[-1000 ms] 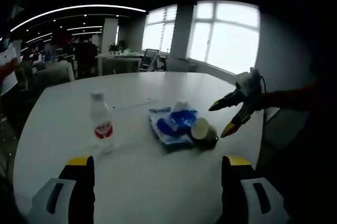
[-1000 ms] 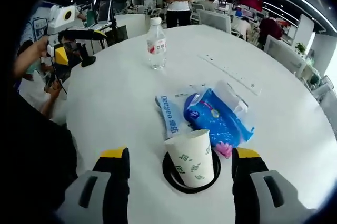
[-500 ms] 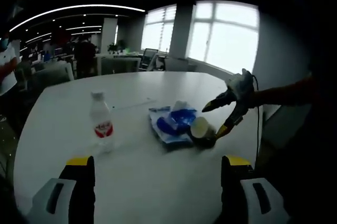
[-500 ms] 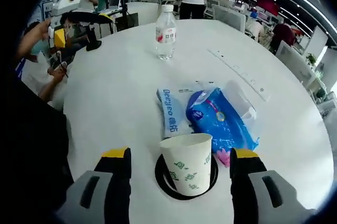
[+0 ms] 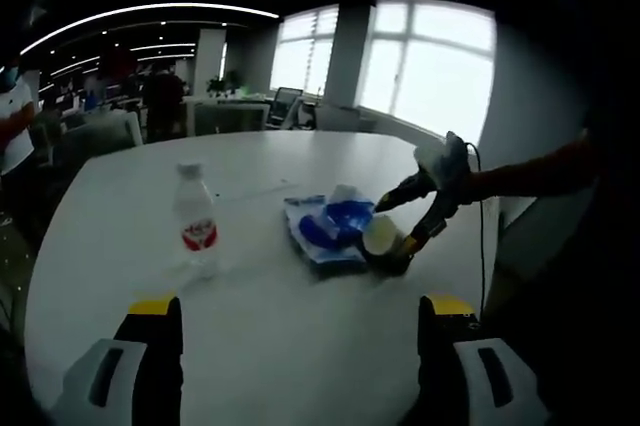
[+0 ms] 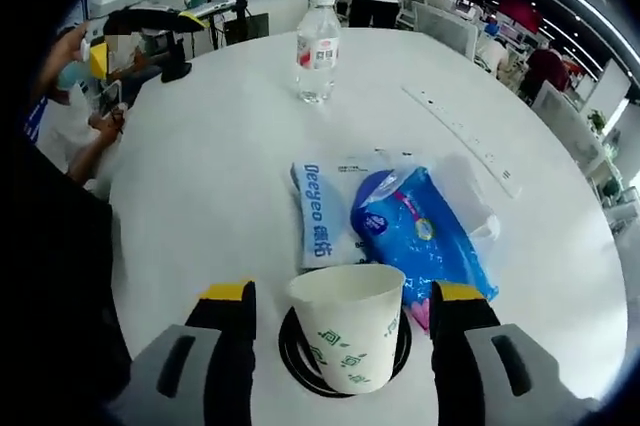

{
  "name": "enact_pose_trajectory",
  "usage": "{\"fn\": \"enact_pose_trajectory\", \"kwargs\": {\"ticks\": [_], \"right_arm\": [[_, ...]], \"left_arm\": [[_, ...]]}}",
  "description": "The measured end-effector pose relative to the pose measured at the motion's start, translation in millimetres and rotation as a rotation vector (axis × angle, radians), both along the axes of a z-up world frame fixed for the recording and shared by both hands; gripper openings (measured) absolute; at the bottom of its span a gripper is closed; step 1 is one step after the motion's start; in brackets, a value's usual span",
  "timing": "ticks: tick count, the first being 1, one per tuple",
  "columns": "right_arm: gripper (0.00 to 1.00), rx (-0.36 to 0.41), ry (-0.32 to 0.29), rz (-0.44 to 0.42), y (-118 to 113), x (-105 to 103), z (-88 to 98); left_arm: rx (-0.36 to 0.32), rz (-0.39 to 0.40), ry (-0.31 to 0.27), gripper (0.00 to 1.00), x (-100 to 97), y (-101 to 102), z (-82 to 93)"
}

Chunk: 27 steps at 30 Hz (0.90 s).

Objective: Arrange the tabletop items into an orderly group along one side of the table until the central work area is clear of visible clutter.

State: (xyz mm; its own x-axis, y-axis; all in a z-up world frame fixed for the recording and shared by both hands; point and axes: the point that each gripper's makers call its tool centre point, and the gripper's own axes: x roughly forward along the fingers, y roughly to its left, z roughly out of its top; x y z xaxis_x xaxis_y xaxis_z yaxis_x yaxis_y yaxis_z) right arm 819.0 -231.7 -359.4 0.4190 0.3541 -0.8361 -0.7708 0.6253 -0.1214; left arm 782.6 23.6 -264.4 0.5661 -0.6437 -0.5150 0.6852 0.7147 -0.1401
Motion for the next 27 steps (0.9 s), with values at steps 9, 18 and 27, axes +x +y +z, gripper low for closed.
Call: {"fn": "enact_pose_trajectory", "kwargs": {"ticks": [9,18,27], "right_arm": [[0.66,-0.010,0.005,-0.010,1.5,6.9,-7.9],[0.56,-0.038,0.013,-0.001,-1.9,4.9,-13.7],[0.47,-0.040,0.010,0.004,-2.8,4.3,-13.4]], "left_arm": [[-0.007,0.020,0.007,0.96,-1.5,6.8,-1.1],[-0.003,0.020,0.013,0.96,5.1,20.4,-9.7],[-0.003,0.018,0.016,0.96,0.5,10.4,-5.8]]}}
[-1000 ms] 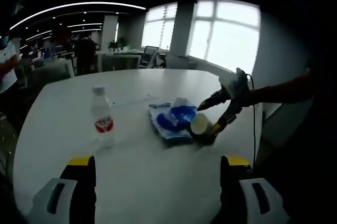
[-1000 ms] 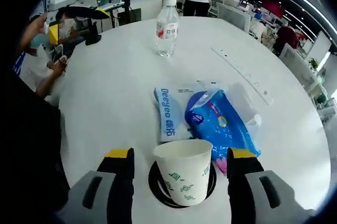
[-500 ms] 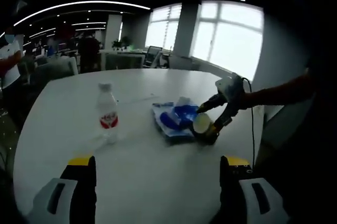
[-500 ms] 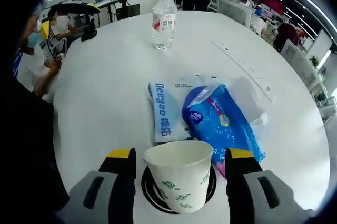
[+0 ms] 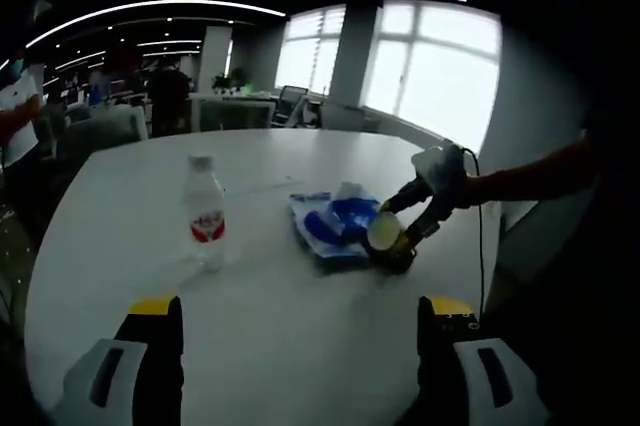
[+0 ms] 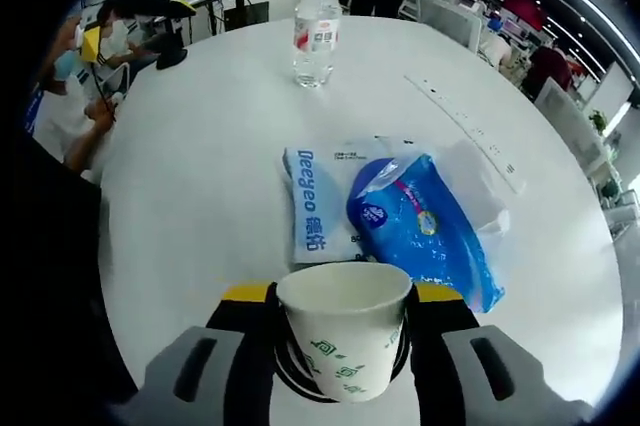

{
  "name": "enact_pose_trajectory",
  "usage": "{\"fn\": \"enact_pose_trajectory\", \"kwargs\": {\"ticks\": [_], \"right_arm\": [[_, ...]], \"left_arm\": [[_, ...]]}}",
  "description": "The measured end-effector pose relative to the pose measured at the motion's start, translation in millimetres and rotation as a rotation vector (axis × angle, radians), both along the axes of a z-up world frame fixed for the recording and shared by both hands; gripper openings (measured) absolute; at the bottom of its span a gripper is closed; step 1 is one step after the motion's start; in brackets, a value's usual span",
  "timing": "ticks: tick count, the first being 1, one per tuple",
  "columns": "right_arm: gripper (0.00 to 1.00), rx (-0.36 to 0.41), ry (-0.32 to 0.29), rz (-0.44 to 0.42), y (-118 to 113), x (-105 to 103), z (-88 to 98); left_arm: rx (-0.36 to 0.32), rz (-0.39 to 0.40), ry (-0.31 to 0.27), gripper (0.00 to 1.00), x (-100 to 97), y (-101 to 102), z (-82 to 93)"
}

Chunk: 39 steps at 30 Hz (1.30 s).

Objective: Arrange the tabletop items into an orderly group along one side of the table until the central work area is clear of visible clutter.

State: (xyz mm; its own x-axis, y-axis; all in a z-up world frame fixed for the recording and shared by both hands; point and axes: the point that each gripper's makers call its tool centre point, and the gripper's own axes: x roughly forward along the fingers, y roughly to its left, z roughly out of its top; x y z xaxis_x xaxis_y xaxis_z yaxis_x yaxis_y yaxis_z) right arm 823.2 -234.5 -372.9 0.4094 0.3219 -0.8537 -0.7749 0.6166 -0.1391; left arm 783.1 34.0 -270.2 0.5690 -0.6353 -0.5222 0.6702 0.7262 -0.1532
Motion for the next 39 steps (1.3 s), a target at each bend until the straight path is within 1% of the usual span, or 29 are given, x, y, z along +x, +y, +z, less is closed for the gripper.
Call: {"fn": "enact_pose_trajectory", "kwargs": {"ticks": [9,13,16,19,24,25,28,32,34,36,37,39], "right_arm": [[0.45,0.007,-0.008,0.003,2.2,-2.5,3.0],[0.44,0.024,-0.021,-0.006,2.9,-2.6,9.1],[0.44,0.042,-0.036,-0.018,3.2,-1.0,15.2],[0.43,0.059,-0.058,-0.029,3.4,-0.1,25.5],[0.43,0.081,-0.082,-0.049,4.0,1.2,34.9],[0.43,0.088,-0.101,-0.054,4.0,2.4,39.6],[0.43,0.113,-0.125,-0.066,5.2,4.9,50.5],[0.43,0.143,-0.159,-0.085,7.6,12.4,61.6],[0.43,0.163,-0.184,-0.100,8.5,20.5,68.8],[0.43,0.186,-0.194,-0.111,11.4,25.3,76.1],[0.43,0.191,-0.195,-0.114,11.9,26.7,76.9],[0.43,0.213,-0.214,-0.124,15.2,34.1,84.3]], "left_arm": [[-0.004,0.004,0.002,0.96,3.9,9.6,-3.6],[-0.005,0.004,0.001,0.96,6.2,13.4,-6.1],[-0.006,0.004,0.000,0.96,4.5,10.2,-4.0],[-0.008,0.003,-0.004,0.96,3.6,6.7,-1.0],[-0.014,0.006,-0.012,0.96,6.0,5.4,2.8],[-0.014,0.007,-0.015,0.96,6.1,4.4,4.5],[-0.016,0.010,-0.021,0.96,6.9,3.2,8.4],[-0.022,0.016,-0.031,0.96,9.5,2.6,13.3],[-0.028,0.020,-0.037,0.96,11.6,2.5,16.4],[-0.030,0.021,-0.042,0.96,12.9,2.1,19.3],[-0.030,0.022,-0.045,0.96,13.7,2.1,20.2],[-0.029,0.022,-0.047,0.97,14.8,1.9,21.4]]}}
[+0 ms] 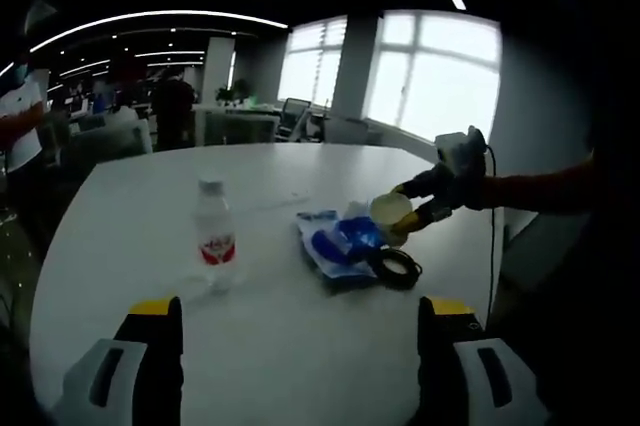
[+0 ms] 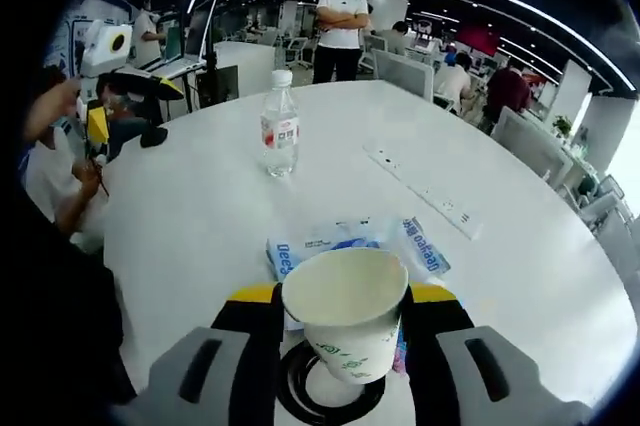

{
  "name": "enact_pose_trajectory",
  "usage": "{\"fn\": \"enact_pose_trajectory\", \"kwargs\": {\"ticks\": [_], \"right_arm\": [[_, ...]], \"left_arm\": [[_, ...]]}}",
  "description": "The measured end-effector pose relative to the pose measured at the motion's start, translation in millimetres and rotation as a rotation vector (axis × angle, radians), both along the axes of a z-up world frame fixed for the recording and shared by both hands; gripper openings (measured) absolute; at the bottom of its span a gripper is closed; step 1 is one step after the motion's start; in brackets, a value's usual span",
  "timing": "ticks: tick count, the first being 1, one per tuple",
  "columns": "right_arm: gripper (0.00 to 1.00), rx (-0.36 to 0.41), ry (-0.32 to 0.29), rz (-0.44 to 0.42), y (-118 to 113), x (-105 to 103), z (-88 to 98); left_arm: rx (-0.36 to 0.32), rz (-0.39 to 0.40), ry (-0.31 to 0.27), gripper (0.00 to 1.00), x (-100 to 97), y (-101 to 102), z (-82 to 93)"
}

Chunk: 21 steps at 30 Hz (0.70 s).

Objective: Arrange the tabletop items into an orderly group along one side of the table until the central work area is clear of visible clutter.

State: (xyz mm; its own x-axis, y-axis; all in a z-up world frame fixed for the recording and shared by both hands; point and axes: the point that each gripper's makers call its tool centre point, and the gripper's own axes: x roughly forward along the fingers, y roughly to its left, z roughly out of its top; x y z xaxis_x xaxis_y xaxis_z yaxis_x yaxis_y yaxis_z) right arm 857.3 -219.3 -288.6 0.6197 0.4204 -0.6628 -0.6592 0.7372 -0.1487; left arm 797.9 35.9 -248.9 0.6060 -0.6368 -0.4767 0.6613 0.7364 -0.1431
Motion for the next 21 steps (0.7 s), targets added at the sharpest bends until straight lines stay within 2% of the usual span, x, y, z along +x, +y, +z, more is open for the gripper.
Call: {"fn": "enact_pose_trajectory", "kwargs": {"ticks": [7,14,21], "right_arm": [[0.43,0.062,-0.033,-0.020,11.3,13.0,15.9],[0.42,0.169,-0.081,-0.048,25.1,28.5,31.6],[0.42,0.244,-0.086,-0.079,36.6,40.0,36.9]], "left_arm": [[0.007,-0.002,-0.012,0.98,4.0,-0.9,6.1],[0.007,-0.001,-0.024,0.99,7.9,-1.2,11.4],[0.008,-0.012,-0.030,0.99,8.9,-1.8,13.1]]}}
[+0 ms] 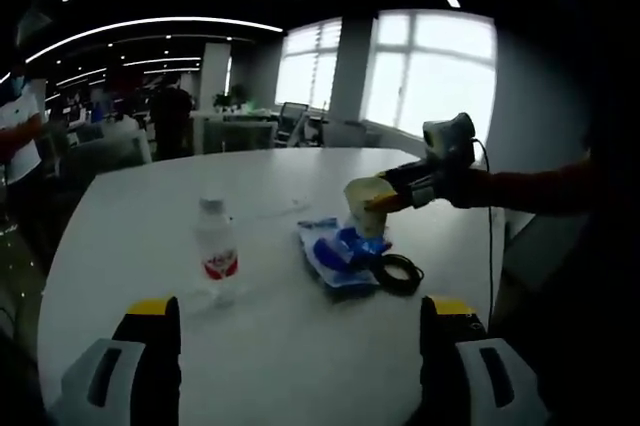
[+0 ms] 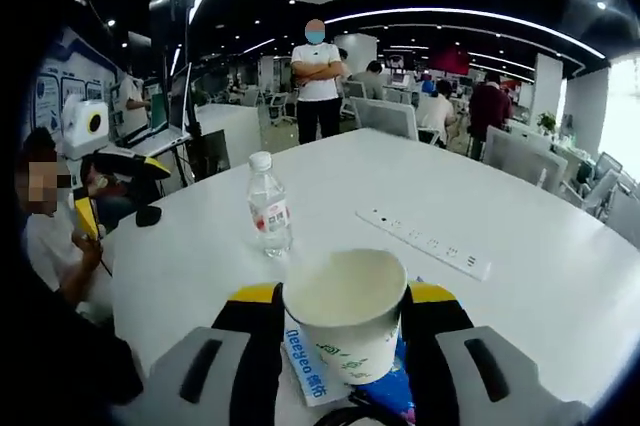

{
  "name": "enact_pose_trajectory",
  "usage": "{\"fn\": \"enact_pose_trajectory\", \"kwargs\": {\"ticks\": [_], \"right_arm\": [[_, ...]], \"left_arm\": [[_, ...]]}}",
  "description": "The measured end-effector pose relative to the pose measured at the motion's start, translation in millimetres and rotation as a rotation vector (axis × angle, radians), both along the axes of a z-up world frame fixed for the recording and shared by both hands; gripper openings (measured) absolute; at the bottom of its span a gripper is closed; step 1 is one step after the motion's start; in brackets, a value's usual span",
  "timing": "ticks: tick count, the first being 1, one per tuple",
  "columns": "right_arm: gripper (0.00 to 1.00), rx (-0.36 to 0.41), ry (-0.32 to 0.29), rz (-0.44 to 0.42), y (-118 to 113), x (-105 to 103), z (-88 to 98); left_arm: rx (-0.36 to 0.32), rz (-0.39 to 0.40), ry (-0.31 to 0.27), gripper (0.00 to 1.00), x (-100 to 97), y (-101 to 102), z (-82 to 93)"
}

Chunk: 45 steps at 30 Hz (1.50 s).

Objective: Arrange the tabletop items into an orderly group along one side of the table until the central work area is clear of visible clutter.

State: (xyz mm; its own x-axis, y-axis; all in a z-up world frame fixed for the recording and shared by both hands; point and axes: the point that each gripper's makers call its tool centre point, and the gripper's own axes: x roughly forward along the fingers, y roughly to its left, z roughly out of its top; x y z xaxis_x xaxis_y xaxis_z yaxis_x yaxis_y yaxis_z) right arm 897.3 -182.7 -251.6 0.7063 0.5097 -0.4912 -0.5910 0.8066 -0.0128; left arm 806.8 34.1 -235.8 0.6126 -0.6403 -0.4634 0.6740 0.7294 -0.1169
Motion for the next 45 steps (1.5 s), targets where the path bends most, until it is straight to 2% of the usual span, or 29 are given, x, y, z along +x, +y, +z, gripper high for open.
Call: {"fn": "enact_pose_trajectory", "kwargs": {"ticks": [7,15,19,24,29,40,45], "right_arm": [[0.42,0.069,-0.007,-0.040,10.1,10.9,-0.8],[0.41,0.145,-0.019,-0.067,25.5,22.0,1.1],[0.41,0.151,-0.026,-0.076,34.7,27.2,-1.9],[0.40,0.186,-0.040,-0.090,45.1,34.8,-1.3],[0.40,0.228,-0.036,-0.112,51.3,43.5,-8.6],[0.39,0.232,-0.061,-0.128,65.3,55.5,-23.6],[0.39,0.233,-0.047,-0.119,74.7,59.3,-33.4]], "left_arm": [[-0.009,0.010,0.003,0.99,2.1,4.0,1.8],[-0.009,0.011,0.004,0.99,2.0,-0.4,7.1],[-0.015,0.015,0.005,0.99,7.5,4.7,6.0],[-0.019,0.013,0.007,0.99,11.8,5.3,4.5],[-0.015,0.013,0.013,0.99,15.8,8.5,0.9],[0.004,-0.012,0.030,0.99,10.1,-2.3,-1.5],[-0.002,-0.011,0.034,0.99,8.6,-4.8,-1.2]]}}
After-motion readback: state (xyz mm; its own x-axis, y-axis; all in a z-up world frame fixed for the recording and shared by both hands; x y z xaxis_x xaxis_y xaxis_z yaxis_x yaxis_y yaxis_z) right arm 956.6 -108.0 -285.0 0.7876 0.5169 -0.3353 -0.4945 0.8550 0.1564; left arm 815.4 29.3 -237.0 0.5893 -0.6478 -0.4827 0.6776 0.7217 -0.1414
